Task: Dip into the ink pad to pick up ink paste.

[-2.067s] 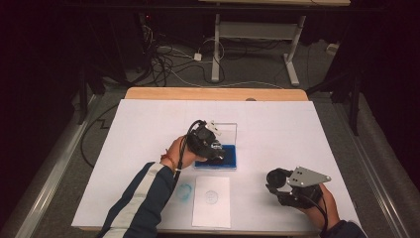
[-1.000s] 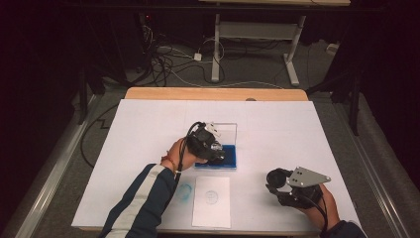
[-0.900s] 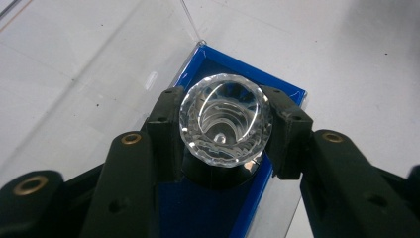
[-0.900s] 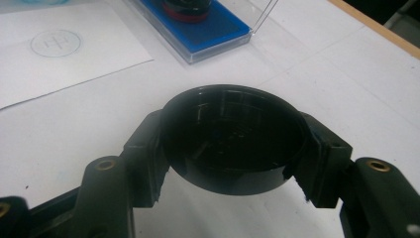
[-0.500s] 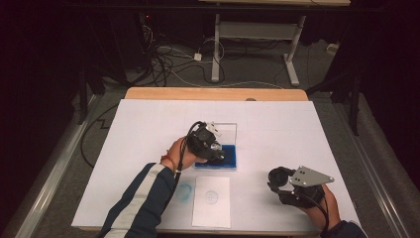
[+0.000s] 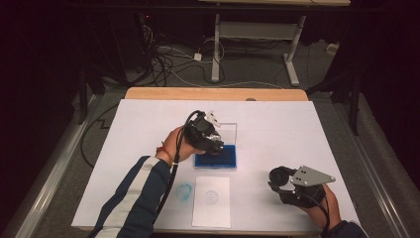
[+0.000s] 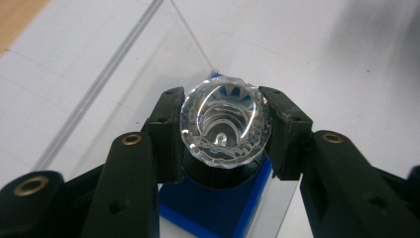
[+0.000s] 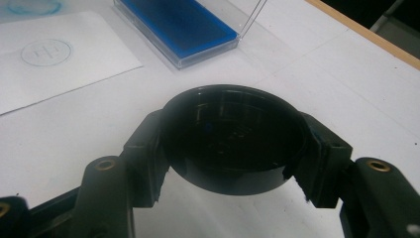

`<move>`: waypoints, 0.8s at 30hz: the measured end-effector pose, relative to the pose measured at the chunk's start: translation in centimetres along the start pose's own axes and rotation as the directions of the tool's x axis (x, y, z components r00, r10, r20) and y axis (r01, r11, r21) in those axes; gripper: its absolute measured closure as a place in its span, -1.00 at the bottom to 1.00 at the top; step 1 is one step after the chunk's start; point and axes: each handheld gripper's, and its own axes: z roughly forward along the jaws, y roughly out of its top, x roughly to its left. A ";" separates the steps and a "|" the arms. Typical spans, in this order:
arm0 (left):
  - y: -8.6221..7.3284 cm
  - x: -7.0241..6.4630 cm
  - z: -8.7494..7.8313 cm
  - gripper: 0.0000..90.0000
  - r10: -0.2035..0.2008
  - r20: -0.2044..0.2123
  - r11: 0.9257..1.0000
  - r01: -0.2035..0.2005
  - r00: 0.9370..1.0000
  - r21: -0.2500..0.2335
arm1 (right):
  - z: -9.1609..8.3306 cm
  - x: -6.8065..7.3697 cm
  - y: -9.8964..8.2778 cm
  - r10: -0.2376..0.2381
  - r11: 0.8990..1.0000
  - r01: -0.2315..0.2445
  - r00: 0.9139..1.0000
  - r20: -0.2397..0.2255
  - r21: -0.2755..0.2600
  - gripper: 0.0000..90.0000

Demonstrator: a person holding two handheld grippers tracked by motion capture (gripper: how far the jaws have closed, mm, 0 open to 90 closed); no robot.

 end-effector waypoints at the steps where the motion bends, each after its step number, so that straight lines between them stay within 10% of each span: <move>1: 0.1 0.1 -0.3 0.21 -0.003 0.005 1.000 0.003 1.000 -0.009 | 0.0 0.0 0.0 0.001 1.000 -0.001 1.000 -0.003 0.000 -0.15; 24: -2.6 -0.3 4.5 0.21 -0.037 0.058 0.999 0.039 0.998 -0.023 | 0.2 0.1 -0.1 -0.012 1.000 0.012 1.000 -0.017 0.024 -0.15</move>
